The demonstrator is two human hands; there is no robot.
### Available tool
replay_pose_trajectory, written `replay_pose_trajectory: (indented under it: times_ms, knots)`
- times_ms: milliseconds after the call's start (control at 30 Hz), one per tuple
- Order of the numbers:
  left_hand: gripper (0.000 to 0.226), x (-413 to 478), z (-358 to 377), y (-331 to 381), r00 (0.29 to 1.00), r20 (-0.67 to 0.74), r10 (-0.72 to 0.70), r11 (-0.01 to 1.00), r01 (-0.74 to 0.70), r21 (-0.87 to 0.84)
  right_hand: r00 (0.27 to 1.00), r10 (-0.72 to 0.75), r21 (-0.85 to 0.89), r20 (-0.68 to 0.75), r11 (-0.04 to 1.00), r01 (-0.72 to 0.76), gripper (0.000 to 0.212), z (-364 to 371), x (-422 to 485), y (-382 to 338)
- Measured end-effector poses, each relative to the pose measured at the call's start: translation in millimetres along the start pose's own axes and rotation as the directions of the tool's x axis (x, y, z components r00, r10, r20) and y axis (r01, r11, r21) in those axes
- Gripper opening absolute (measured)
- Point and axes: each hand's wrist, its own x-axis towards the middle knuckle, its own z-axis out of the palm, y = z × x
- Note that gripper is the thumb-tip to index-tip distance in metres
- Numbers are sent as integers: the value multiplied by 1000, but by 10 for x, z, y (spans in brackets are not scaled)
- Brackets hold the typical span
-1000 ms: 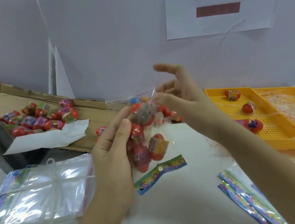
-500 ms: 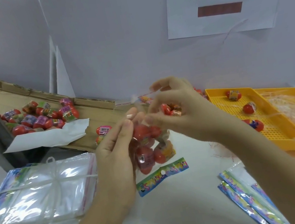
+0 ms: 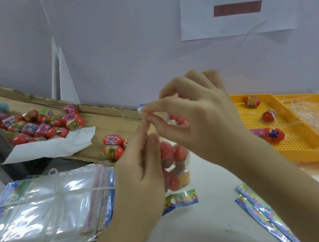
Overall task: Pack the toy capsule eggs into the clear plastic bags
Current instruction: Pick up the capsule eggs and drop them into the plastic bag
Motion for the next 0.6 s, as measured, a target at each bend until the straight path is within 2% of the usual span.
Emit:
replay_pose_trajectory:
  times_ms: [133,200,267,333,433,533,600]
  knots:
    - [32,-27,-42,-73,999,38,-12,988,6,154,998,-50,-75,33,996,52,14,-33,16,6]
    - [33,-21,-74,-92,997,75,34,939,-58,338,995,-81,-144,58,986,89,18,-50,31,-5]
    - [42,-16,-90,-93,993,105,59,894,-99,436,991,-89,-190,97,976,106,21,-75,42,10]
    - [46,-16,-92,-98,990,102,93,898,-128,421,989,-74,-181,125,979,96,19,-107,48,60]
    - [42,-6,-71,-62,991,67,115,920,-132,370,995,-15,-140,104,990,29,13,-104,43,126]
    - [34,-2,-67,-116,1000,9,-21,979,18,202,997,69,-137,26,988,-65,9,-89,35,277]
    - [28,22,-69,-136,998,-35,-57,979,62,193,974,225,-63,-37,972,-227,9,-179,25,558]
